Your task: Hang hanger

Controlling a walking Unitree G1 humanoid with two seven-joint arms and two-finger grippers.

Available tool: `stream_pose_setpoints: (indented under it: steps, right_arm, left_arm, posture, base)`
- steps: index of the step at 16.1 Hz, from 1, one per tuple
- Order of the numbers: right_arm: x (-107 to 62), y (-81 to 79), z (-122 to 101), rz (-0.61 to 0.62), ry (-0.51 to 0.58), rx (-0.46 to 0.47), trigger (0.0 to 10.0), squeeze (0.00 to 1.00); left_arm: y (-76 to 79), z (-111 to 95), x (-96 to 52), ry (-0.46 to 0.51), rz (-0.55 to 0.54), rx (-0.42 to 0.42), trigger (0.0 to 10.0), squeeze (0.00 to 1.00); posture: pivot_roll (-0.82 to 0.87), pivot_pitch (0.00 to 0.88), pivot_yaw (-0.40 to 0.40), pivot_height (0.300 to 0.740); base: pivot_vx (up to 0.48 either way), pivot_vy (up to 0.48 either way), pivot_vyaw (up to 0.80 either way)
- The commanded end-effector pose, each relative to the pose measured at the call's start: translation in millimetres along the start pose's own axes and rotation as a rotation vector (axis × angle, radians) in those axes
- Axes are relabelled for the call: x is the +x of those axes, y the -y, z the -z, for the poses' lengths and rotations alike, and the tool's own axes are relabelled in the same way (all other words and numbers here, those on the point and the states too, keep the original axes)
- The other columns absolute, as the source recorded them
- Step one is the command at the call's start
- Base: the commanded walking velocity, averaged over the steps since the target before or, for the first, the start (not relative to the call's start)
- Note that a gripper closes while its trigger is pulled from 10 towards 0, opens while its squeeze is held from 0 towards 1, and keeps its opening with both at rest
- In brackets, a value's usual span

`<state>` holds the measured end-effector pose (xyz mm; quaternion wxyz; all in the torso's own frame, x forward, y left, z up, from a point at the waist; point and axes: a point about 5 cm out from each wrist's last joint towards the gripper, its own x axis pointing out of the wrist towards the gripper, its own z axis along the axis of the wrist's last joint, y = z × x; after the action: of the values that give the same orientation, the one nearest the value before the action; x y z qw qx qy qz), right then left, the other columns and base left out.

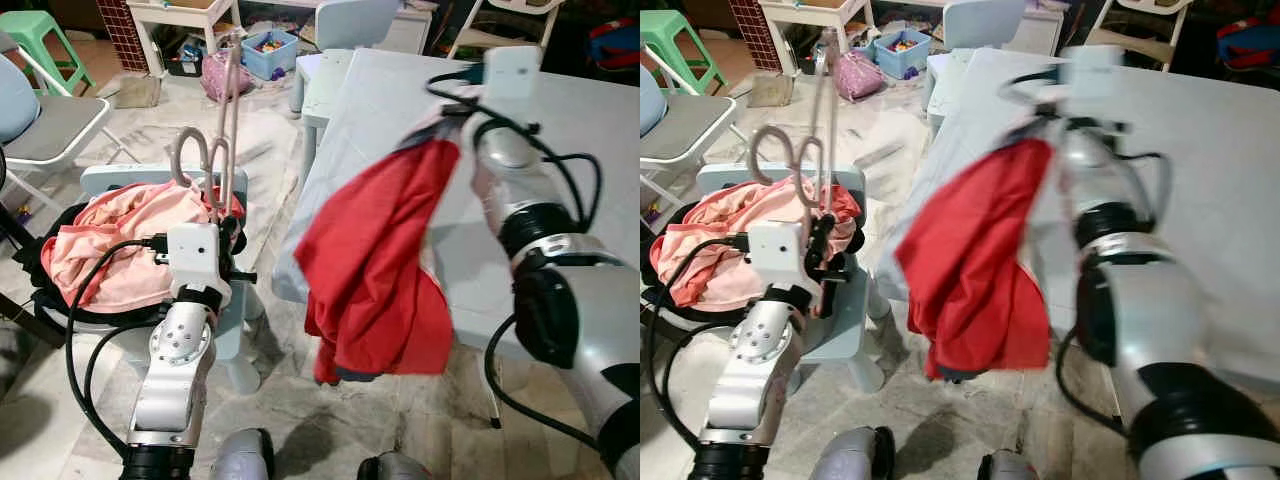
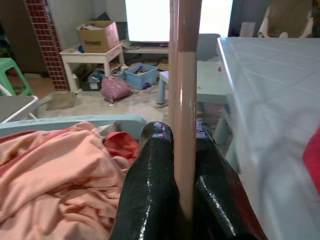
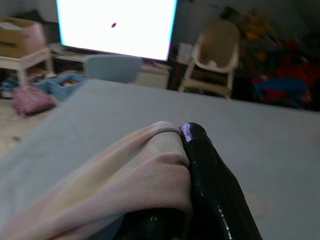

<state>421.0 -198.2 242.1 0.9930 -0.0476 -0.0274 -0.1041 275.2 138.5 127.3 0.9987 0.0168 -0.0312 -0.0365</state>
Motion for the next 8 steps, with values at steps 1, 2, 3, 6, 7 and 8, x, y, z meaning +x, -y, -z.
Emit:
stream_pose_setpoints:
  steps: [1, 2, 3, 6, 7, 8]
  right_arm:
    - [0.9, 6.8, 1.9, 0.023, -0.034, 0.016, 10.0, 0.0]
    - [2.4, 12.1, -1.8, 0.034, -0.047, 0.02, 10.0, 0.0]
    - [4.8, 21.2, -11.0, 0.059, -0.044, 0.026, 10.0, 0.0]
    - [10.5, 53.7, -72.6, 0.131, 0.097, 0.032, 10.0, 0.0]
    - [10.1, 60.3, -92.4, 0.147, 0.149, 0.044, 10.0, 0.0]
    - [8.6, 65.5, -114.4, 0.157, 0.209, 0.05, 10.0, 0.0]
  left_arm:
    - [4.5, -5.2, 2.0, 0.024, 0.02, 0.007, 10.0, 0.0]
    - [5.6, -5.6, 2.3, 0.025, 0.026, 0.005, 10.0, 0.0]
    - [7.2, -5.8, 2.3, 0.026, 0.034, 0.004, 10.0, 0.0]
    - [6.0, -7.6, 2.0, 0.029, 0.025, 0.011, 10.0, 0.0]
    - [4.9, -7.8, 1.3, 0.03, 0.018, 0.01, 10.0, 0.0]
    - [4.4, -7.7, 0.4, 0.03, 0.012, 0.009, 10.0, 0.0]
  posture:
    - [0.04, 0.06, -0.039, 0.74]
    - [0.04, 0.062, -0.037, 0.74]
    - [0.04, 0.061, -0.038, 0.74]
    - [0.06, 0.062, -0.054, 0.74]
    - [0.06, 0.063, -0.059, 0.74]
    - [0.06, 0.064, -0.063, 0.74]
  base:
    - [0.0, 0.0, 0.0]
    - [0.0, 0.0, 0.0]
    - [0.0, 0.0, 0.0]
    - [0.0, 0.0, 0.0]
    - [0.0, 0.0, 0.0]
    - [0.0, 0.0, 0.0]
